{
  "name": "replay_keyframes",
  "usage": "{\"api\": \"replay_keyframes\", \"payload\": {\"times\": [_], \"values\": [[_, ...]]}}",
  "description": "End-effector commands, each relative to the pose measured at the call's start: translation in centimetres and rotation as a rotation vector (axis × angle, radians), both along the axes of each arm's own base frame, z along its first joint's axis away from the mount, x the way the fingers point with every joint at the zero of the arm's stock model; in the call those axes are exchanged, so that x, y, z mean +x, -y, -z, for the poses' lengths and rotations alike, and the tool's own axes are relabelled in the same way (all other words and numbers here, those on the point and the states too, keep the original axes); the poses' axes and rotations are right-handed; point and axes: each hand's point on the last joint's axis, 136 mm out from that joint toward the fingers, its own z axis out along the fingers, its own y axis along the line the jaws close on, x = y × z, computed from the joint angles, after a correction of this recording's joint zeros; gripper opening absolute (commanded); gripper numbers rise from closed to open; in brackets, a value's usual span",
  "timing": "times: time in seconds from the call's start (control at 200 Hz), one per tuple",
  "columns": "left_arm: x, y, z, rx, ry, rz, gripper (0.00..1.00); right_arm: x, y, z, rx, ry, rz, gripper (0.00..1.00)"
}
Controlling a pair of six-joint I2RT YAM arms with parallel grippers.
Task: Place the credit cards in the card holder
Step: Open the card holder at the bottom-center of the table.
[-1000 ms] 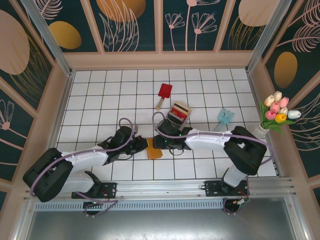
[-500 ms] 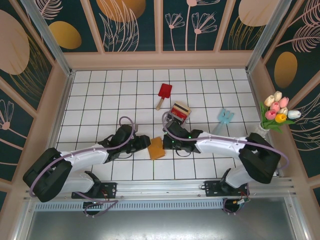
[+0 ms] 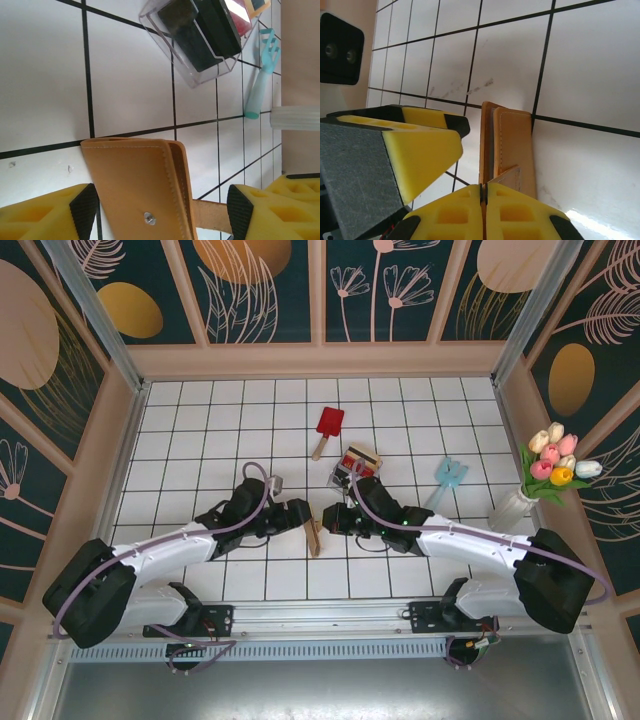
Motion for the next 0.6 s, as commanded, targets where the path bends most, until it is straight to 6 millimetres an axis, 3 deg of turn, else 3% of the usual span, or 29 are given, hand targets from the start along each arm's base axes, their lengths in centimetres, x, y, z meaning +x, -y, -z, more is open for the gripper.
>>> {"api": "replay_keyframes", "payload": {"times": [0.0, 0.21, 0.335, 0.415, 0.596], "values": [[-0.1, 0.9, -0.1, -0.015, -0.006, 0.042, 0.71, 0.2, -0.5, -1.4, 0.067, 0.014, -0.006, 0.08], [-0.4, 0.4, 1.2, 0.031, -0.032, 0.049, 0.68, 0.1, -0.6, -1.2, 0.075, 0.005, -0.011, 0.08], [-0.7, 0.4, 1.6, 0.037, -0.04, 0.06, 0.61, 0.2, -0.2, -0.6, 0.053, -0.009, 0.008, 0.08], [-0.7, 0.2, 1.9, 0.047, -0.04, 0.055, 0.51, 0.3, 0.3, 0.0, 0.034, -0.022, 0.035, 0.08], [-0.7, 0.2, 2.1, 0.043, -0.041, 0.054, 0.48, 1.1, 2.8, 2.1, -0.045, -0.064, 0.151, 0.07]]}}
